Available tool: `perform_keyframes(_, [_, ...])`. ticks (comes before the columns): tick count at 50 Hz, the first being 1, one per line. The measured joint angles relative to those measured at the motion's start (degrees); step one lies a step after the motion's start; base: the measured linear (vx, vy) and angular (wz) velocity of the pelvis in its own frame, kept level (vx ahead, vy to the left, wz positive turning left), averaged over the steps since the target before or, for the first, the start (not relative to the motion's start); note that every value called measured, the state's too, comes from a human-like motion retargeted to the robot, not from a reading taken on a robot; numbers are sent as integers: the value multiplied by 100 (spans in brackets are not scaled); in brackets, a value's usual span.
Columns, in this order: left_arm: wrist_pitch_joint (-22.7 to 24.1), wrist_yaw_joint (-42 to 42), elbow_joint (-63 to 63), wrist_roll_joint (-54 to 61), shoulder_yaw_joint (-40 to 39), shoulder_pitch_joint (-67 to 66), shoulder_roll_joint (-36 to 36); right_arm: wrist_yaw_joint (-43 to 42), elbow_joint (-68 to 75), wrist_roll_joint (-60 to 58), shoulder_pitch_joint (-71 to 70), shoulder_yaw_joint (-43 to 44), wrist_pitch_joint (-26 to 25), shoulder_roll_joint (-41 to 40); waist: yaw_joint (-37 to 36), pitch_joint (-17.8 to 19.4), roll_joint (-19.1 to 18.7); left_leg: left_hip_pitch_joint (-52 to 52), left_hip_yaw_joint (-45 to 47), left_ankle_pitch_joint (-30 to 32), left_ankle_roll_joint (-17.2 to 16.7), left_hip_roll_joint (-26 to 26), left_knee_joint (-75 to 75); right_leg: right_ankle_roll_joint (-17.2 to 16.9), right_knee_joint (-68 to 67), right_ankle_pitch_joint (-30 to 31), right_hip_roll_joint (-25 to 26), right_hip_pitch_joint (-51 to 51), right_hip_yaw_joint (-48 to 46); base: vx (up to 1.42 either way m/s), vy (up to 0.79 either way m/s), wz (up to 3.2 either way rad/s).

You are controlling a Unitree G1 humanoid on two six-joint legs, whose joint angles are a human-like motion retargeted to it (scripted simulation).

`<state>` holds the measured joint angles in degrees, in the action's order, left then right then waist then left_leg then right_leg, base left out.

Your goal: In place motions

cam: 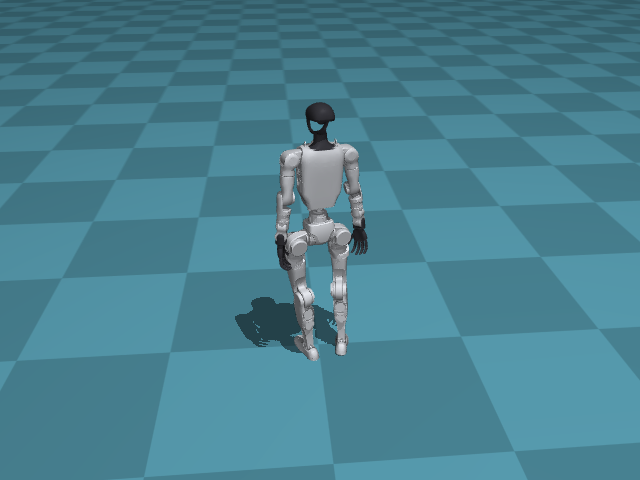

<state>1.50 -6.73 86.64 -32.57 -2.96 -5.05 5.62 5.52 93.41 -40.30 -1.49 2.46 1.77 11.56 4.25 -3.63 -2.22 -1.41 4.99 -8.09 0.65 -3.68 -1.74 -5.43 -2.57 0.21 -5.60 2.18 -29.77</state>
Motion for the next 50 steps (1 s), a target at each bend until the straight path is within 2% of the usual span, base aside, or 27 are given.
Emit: perform_keyframes(50, [-8, 16, 18, 2, -6, -14, 13, 5, 11, 7, 11, 2, 17, -7, 8, 1, 46, -7, -44, 21, -1, -15, -2, 19, 6, 12, -7, 2, -40, 0, 0, 0])
